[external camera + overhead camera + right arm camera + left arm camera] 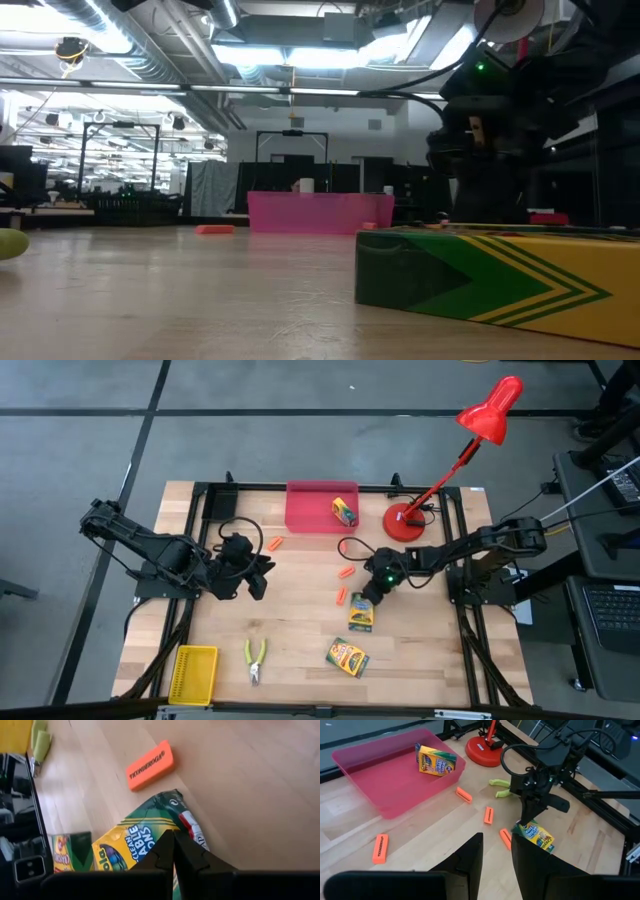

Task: Pick & Place School Supplies
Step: Put the yellow crayon box into the red bin

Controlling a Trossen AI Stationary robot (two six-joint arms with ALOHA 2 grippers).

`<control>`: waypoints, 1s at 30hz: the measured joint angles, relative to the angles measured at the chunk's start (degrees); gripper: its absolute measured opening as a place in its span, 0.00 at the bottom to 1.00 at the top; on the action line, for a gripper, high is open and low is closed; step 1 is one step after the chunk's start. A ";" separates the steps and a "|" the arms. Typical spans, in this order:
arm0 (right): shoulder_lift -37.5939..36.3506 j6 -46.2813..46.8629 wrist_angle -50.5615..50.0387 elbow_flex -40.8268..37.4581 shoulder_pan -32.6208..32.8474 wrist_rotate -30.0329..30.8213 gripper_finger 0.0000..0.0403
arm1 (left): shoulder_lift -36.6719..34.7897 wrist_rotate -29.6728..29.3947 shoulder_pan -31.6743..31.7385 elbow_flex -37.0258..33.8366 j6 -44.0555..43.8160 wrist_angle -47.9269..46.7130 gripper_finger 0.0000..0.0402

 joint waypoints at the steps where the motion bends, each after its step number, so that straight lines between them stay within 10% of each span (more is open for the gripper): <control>1: 0.00 0.67 0.24 0.00 -0.17 0.21 0.02 | -0.01 -0.01 0.00 0.00 -0.02 0.00 0.24; 21: -2.48 20.75 9.41 2.99 5.20 8.91 0.02 | 10.03 6.66 0.22 -0.02 -6.78 -0.58 0.24; 30: -14.18 18.55 -23.83 6.96 14.38 10.68 0.06 | 11.72 7.76 0.57 -0.02 -9.46 -2.40 0.24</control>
